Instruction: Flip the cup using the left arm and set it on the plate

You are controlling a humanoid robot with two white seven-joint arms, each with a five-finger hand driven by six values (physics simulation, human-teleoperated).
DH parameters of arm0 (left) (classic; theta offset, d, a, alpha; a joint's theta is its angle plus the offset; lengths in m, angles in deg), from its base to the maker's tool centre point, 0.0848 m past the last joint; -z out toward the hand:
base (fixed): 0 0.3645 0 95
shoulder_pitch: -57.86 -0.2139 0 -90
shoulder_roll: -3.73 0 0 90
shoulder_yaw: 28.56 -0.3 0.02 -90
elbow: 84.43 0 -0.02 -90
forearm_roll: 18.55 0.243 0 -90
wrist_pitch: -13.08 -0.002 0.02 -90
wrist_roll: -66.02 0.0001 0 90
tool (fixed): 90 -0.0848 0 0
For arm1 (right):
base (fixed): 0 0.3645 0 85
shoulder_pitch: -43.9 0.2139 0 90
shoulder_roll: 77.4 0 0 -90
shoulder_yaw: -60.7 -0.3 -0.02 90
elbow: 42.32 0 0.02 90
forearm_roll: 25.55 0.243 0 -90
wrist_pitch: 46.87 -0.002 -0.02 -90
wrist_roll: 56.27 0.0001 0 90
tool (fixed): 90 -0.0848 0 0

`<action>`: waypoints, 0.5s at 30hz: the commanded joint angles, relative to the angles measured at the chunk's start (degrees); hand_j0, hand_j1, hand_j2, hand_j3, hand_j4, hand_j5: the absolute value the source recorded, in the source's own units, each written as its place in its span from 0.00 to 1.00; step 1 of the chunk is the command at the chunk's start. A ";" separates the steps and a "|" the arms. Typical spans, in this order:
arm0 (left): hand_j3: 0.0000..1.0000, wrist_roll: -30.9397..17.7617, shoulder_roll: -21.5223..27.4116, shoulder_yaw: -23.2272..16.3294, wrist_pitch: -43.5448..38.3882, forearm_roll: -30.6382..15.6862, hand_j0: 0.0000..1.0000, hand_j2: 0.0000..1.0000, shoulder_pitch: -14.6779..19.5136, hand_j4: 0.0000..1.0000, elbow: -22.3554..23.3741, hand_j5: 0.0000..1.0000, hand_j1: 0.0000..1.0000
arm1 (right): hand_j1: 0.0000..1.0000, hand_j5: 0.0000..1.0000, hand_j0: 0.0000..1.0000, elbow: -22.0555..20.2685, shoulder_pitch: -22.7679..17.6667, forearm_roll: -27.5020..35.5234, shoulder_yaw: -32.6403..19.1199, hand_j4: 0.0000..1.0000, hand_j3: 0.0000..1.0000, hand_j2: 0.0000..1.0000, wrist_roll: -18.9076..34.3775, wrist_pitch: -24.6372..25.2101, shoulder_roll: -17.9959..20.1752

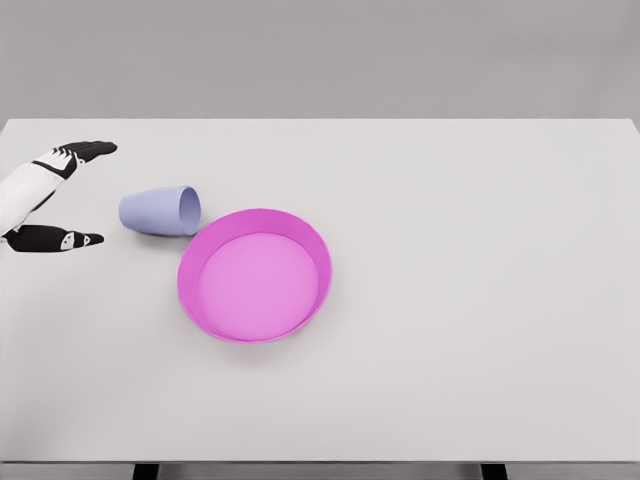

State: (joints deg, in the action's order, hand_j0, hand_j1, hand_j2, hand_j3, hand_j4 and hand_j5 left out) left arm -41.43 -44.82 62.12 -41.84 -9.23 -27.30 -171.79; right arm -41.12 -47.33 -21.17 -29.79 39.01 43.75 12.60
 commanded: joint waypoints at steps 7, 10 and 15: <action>1.00 -1.18 -0.15 0.55 -0.08 -0.36 1.00 1.00 0.09 1.00 2.80 1.00 1.00 | 1.00 1.00 1.00 0.12 -0.09 -0.07 0.05 1.00 1.00 1.00 -0.01 0.00 0.00; 1.00 -2.24 -0.41 2.58 -0.08 -0.27 1.00 1.00 0.26 1.00 6.93 1.00 1.00 | 1.00 1.00 1.00 0.03 -0.09 -0.07 0.05 1.00 1.00 1.00 -0.01 0.00 0.00; 1.00 -7.78 -3.05 2.40 -0.08 -0.18 1.00 1.00 0.70 1.00 6.85 1.00 1.00 | 1.00 1.00 1.00 0.03 -0.09 -0.07 0.05 1.00 1.00 1.00 -0.01 0.00 0.00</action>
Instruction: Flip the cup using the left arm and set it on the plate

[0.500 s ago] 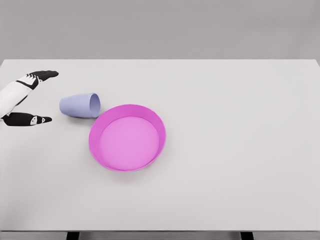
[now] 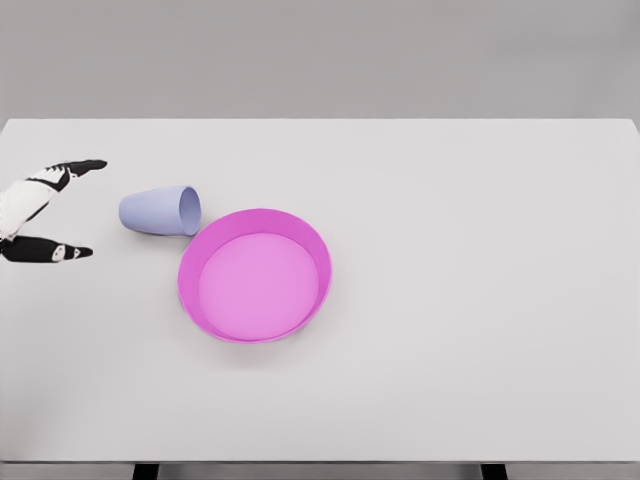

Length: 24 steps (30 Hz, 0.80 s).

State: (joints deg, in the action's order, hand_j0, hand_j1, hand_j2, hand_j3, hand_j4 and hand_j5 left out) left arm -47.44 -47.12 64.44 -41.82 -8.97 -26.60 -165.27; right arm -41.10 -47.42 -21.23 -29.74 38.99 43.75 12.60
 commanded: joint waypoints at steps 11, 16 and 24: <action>1.00 -1.85 -4.44 -7.74 -0.10 2.54 1.00 1.00 7.20 1.00 -0.12 1.00 1.00 | 1.00 1.00 1.00 0.01 0.00 -0.01 0.01 1.00 1.00 1.00 0.01 0.00 0.00; 1.00 -1.76 -5.85 -10.11 -0.10 3.60 1.00 1.00 8.53 1.00 1.12 1.00 1.00 | 1.00 1.00 1.00 0.01 0.00 -0.01 0.01 1.00 1.00 1.00 0.01 0.00 0.00; 1.00 -1.76 -6.72 -11.78 -0.10 3.60 1.00 1.00 12.57 1.00 9.02 1.00 1.00 | 1.00 1.00 1.00 0.01 0.00 -0.01 0.01 1.00 1.00 1.00 0.01 0.00 0.00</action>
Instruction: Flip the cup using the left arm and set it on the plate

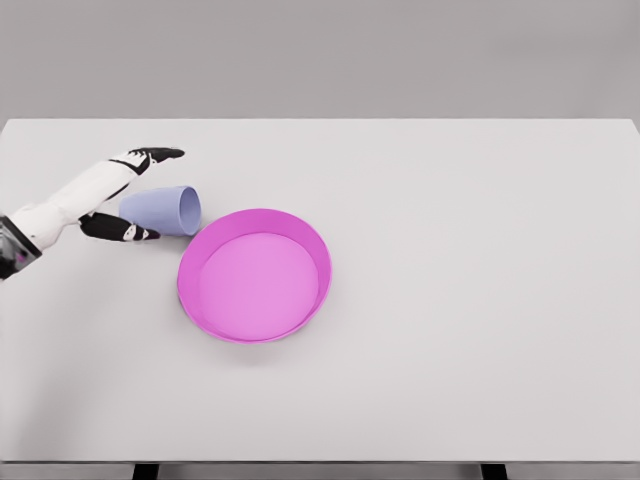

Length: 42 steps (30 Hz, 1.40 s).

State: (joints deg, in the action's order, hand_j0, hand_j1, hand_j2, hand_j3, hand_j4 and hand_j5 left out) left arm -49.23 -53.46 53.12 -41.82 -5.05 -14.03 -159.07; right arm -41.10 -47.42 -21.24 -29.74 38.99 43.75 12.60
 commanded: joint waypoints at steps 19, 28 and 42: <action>1.00 0.11 -3.63 -1.61 -0.10 -0.32 1.00 1.00 0.88 1.00 6.43 1.00 1.00 | 1.00 1.00 1.00 0.01 0.00 -0.01 0.01 1.00 1.00 1.00 0.01 0.00 0.00; 1.00 0.20 -4.07 -1.96 -0.10 0.82 1.00 1.00 1.67 1.00 8.72 1.00 1.00 | 1.00 1.00 1.00 0.01 0.00 -0.01 0.01 1.00 1.00 1.00 0.01 0.00 0.00; 0.92 0.11 -4.51 -1.78 -0.10 4.78 0.92 0.92 2.90 0.92 8.98 0.92 0.92 | 1.00 1.00 1.00 0.01 0.00 -0.01 0.01 1.00 1.00 1.00 0.01 0.00 0.00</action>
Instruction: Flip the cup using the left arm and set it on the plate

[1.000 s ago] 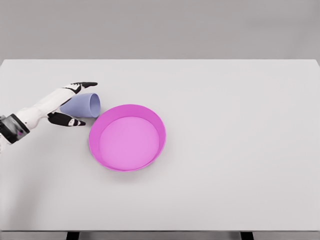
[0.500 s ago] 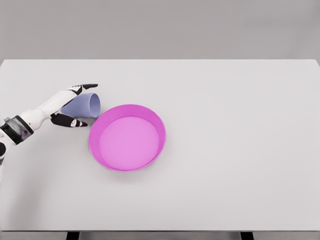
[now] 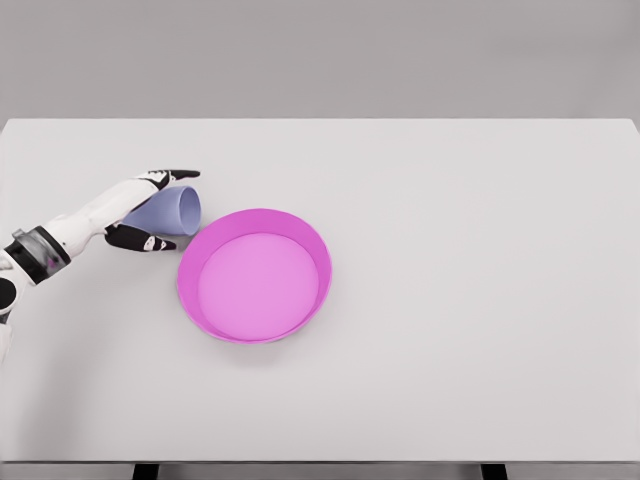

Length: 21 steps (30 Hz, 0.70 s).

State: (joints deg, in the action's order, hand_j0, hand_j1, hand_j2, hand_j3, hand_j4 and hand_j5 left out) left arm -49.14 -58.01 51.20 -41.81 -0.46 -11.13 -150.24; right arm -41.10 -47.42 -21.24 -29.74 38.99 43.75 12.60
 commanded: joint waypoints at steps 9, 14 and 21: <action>0.91 0.02 0.04 -0.13 -0.11 1.51 0.91 0.91 0.35 0.91 0.24 0.91 0.91 | 1.00 1.00 1.00 0.01 0.00 -0.01 0.01 1.00 1.00 1.00 0.01 0.00 0.00; 0.81 -0.07 0.04 -0.13 -0.11 2.04 0.81 0.81 0.35 0.81 0.15 0.81 0.81 | 1.00 1.00 1.00 0.01 0.00 -0.01 0.01 1.00 1.00 1.00 0.01 0.00 0.00; 0.72 -0.07 0.12 -0.04 -0.11 2.12 0.72 0.72 0.44 0.72 -0.11 0.72 0.72 | 1.00 1.00 1.00 0.01 0.00 -0.01 0.01 1.00 1.00 1.00 0.01 0.00 0.00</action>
State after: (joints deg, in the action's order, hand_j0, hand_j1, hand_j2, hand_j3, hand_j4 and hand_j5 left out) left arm -49.22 -57.96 51.09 -41.82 2.04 -10.69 -150.21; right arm -41.10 -47.42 -21.24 -29.74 38.99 43.75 12.60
